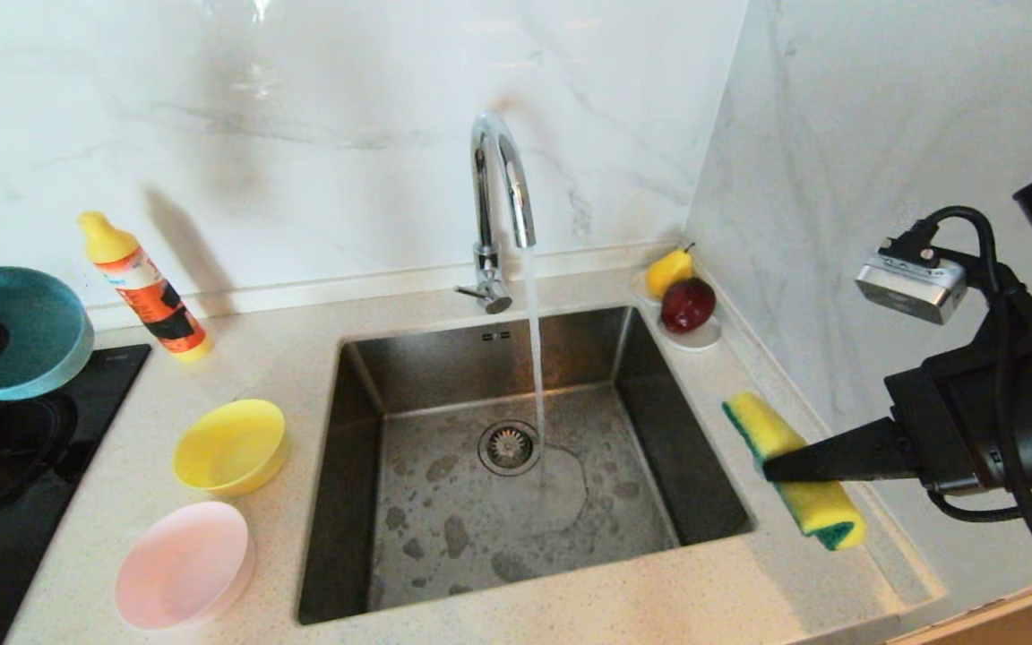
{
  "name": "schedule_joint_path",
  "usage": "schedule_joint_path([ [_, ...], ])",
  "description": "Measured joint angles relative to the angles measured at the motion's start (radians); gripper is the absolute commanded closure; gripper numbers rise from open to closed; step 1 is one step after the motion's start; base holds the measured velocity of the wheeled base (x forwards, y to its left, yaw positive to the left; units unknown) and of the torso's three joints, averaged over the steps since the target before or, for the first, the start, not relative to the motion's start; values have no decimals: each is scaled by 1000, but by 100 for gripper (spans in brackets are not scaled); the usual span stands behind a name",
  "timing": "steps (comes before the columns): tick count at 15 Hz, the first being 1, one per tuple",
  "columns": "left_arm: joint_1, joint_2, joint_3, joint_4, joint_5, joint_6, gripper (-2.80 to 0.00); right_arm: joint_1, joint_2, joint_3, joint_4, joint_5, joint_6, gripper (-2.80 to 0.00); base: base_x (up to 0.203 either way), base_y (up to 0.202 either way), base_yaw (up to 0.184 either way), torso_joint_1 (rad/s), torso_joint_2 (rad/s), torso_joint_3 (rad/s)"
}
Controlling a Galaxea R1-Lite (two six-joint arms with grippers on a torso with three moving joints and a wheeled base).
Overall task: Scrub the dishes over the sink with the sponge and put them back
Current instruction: Place the bowl on the table
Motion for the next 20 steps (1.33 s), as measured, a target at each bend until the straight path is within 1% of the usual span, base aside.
schedule_joint_path([
  [2, 71, 53, 4, -30, -10, -16, 0, 0, 1, 9, -2, 0, -1, 0, 0, 0, 0, 0, 0, 0],
  [4, 130, 114, 10, -95, -50, -21, 0, 0, 1, 16, -2, 0, -2, 0, 0, 0, 0, 0, 0, 0],
  [5, 156, 141, 10, -110, -73, -22, 0, -3, 1, 20, -2, 1, -2, 0, 0, 0, 0, 0, 0, 0],
  [7, 199, 201, -3, -127, -122, -22, 0, -4, 1, 35, -9, 4, -2, 0, 0, 0, 0, 0, 0, 0],
  [10, 253, 290, -15, -180, -138, -25, 0, -5, 3, 67, -45, 4, -2, 0, 0, 0, 0, 0, 0, 0],
  [12, 286, 343, -27, -199, -155, -39, 0, -7, 5, 71, -48, 5, -3, 0, 0, 0, 0, 0, 0, 0],
  [14, 309, 395, -60, -199, -180, -74, 0, -7, 4, 68, -47, 6, -4, 0, 0, 0, 0, 0, 0, 0],
  [18, 336, 481, -132, -189, -185, -120, 0, -5, 5, 72, -46, 6, -4, 0, 0, 0, 0, 0, 0, 0],
  [20, 352, 515, -165, -179, -185, -127, 0, -5, 4, 75, -46, 5, -4, 0, 0, 0, 0, 0, 0, 0],
])
